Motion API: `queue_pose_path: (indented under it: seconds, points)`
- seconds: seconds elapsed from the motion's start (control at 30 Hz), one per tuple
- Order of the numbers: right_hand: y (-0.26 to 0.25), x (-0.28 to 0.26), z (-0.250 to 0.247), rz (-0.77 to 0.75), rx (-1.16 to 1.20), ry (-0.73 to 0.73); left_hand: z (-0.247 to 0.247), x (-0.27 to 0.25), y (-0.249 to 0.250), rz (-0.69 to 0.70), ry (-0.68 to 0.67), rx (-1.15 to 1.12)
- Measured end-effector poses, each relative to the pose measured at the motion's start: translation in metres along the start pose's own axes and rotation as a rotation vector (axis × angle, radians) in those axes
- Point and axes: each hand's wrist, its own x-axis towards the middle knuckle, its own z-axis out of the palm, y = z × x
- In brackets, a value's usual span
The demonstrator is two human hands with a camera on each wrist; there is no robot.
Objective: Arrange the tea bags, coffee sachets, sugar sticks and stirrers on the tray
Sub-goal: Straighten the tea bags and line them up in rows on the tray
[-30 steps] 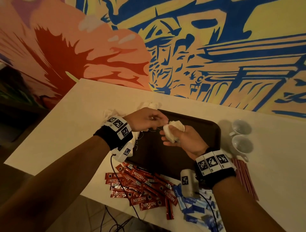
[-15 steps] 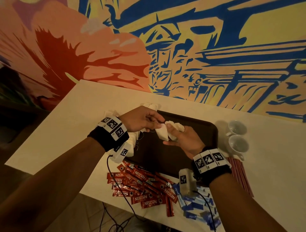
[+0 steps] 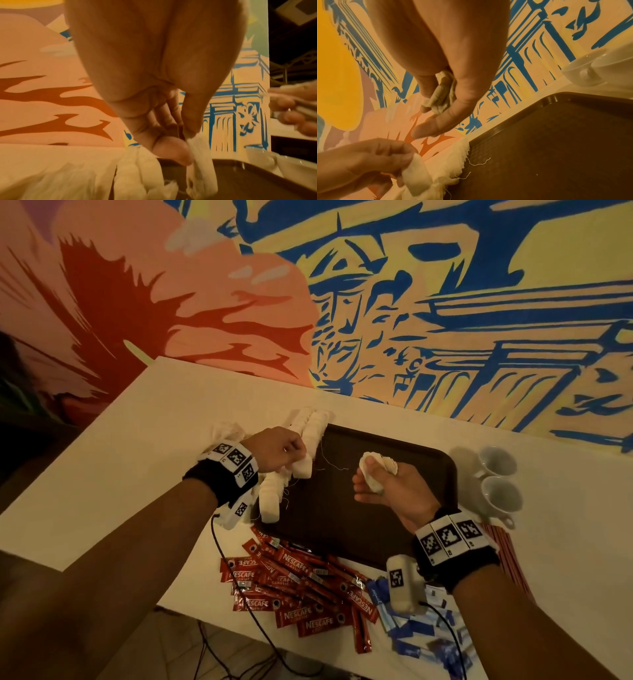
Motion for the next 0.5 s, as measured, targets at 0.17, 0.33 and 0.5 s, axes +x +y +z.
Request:
queue_pose_path:
  seconds: [0.17, 0.33, 0.5]
  points:
    - [0.002, 0.004, 0.013, -0.015, -0.038, 0.009, 0.016, 0.012, -0.015, -0.046, -0.135, 0.211]
    - [0.010, 0.005, 0.024, -0.033, -0.055, 0.034, 0.023, 0.033, -0.021, -0.038, -0.045, 0.266]
    - [0.019, 0.005, 0.025, -0.022, -0.035, 0.066, 0.025, 0.053, -0.025, -0.047, 0.041, 0.322]
